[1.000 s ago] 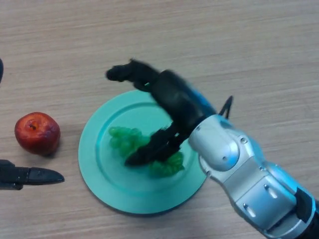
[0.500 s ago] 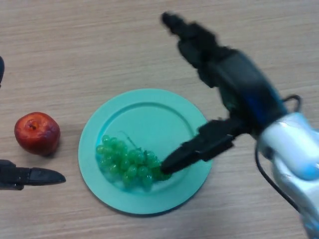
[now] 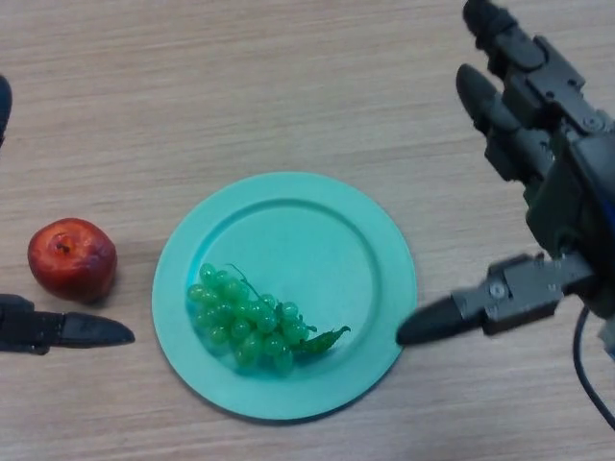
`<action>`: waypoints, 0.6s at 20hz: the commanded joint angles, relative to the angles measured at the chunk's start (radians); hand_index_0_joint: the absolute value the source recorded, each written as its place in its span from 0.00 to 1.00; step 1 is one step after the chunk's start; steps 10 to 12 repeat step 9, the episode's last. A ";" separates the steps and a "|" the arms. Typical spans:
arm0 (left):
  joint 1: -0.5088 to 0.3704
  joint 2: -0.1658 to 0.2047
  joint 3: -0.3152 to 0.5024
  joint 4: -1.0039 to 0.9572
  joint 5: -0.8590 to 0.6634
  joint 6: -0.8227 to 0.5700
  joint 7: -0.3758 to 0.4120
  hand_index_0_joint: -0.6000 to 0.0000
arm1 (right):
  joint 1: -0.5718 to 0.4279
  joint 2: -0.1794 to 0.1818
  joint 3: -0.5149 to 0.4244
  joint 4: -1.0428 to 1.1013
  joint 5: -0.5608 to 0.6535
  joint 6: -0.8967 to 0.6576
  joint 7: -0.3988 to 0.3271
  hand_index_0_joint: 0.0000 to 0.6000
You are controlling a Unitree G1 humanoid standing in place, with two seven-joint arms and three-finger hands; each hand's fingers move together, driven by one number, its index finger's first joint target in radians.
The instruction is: Pick up the green grapes and place it on the plate
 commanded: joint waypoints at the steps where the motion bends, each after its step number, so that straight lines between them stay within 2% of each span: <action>1: -0.027 0.042 0.028 -0.074 -0.030 -0.053 0.049 1.00 | -0.028 -0.009 -0.062 -0.054 -0.034 -0.145 0.026 0.00; 7: -0.041 0.056 0.034 -0.177 -0.027 0.061 0.035 1.00 | -0.030 -0.003 -0.084 -0.055 0.000 -0.115 -0.005 0.00; 12: -0.044 0.055 0.035 -0.178 -0.027 0.063 0.025 1.00 | -0.038 -0.005 -0.085 -0.060 0.013 -0.107 -0.018 0.00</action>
